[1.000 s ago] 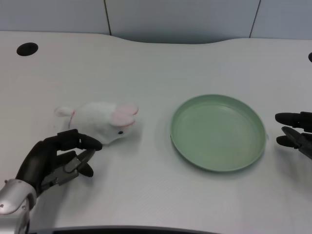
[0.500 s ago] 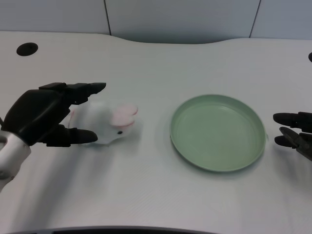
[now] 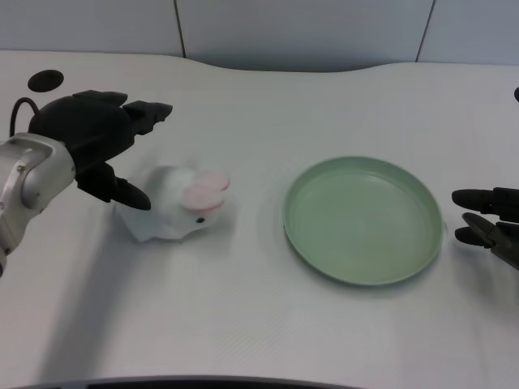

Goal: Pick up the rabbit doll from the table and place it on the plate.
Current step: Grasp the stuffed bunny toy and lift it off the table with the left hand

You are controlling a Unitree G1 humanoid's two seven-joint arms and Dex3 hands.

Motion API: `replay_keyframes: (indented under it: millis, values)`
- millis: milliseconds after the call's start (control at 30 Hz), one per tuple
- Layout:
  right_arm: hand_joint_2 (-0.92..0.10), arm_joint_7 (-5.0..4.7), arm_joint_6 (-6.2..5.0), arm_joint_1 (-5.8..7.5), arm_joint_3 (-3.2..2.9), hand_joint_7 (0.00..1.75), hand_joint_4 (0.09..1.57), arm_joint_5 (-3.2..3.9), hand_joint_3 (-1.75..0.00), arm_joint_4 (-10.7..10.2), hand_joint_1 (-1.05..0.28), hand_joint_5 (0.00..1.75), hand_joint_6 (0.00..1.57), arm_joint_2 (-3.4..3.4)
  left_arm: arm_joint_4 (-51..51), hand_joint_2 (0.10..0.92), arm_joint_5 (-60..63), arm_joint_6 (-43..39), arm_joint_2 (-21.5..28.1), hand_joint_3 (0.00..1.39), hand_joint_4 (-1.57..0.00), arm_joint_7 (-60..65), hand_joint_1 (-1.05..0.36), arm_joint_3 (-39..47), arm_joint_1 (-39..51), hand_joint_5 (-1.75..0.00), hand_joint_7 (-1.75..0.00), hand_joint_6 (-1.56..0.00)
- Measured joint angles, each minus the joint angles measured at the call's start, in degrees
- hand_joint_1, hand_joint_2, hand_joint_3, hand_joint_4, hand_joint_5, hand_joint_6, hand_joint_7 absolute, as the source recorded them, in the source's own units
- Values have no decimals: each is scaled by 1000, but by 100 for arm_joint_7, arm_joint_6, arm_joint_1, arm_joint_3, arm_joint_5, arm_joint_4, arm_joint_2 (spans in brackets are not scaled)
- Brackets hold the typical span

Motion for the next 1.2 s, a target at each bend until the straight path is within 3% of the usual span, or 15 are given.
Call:
replay_keyframes:
  millis: [133, 267, 433, 567, 700, 867, 900, 1000, 1200]
  values:
    - [-921, 5, 17, 44, -5, 6, 988, 6, -147, -74, -413, 194, 984, 2, 962, 921, 17, 154, -361, 123, 1, -183, -1041, -333, -539, 1, -7, -47]
    - [-921, 56, 60, 81, -21, 10, 996, 62, -142, -249, -411, 199, 993, 19, 1889, 917, 32, 345, -783, 73, -23, -380, -1021, -636, -978, -12, -19, -77]
    - [-921, 58, 106, 248, -18, 13, 1010, 67, -138, -386, -420, 208, 1002, 18, 2597, 900, 106, 675, -1168, 20, -64, -383, -1000, -859, -1309, -34, -26, -108]
    - [-921, 83, 124, 301, -19, 8, 1009, 74, -136, -502, -423, 209, 996, 15, 2860, 881, -97, 848, -1361, 2, -64, -446, -971, -807, -1363, -35, -25, -124]
    - [-921, 78, 249, 464, -11, 1, 1001, 47, -142, -787, -412, 202, 984, 5, 3002, 874, -237, 982, -1458, 2, -67, -492, -938, -769, -1365, -33, -19, -133]
    - [-921, 109, 365, 629, -21, 0, 998, 101, -145, -1064, -400, 199, 979, 5, 3042, 856, -155, 1121, -1471, 0, -83, -487, -925, -958, -1365, -33, -15, -144]
    - [-921, 112, 377, 648, -21, 0, 994, 100, -147, -1091, -406, 197, 975, 5, 3046, 807, -155, 1157, -1476, 0, -94, -485, -854, -973, -1365, -33, -15, -154]
    - [-921, 107, 409, 676, -21, 4, 1008, 100, -148, -1182, -415, 205, 981, 5, 3091, 751, -243, 1232, -1496, 0, -137, -476, -818, -952, -1362, -44, -31, -211]
    - [-921, 99, 516, 746, -21, 1, 1007, 99, -157, -1377, -428, 207, 958, 6, 3120, 719, -285, 1132, -1492, 2, -211, -230, -759, -943, -1313, -58, -29, -270]
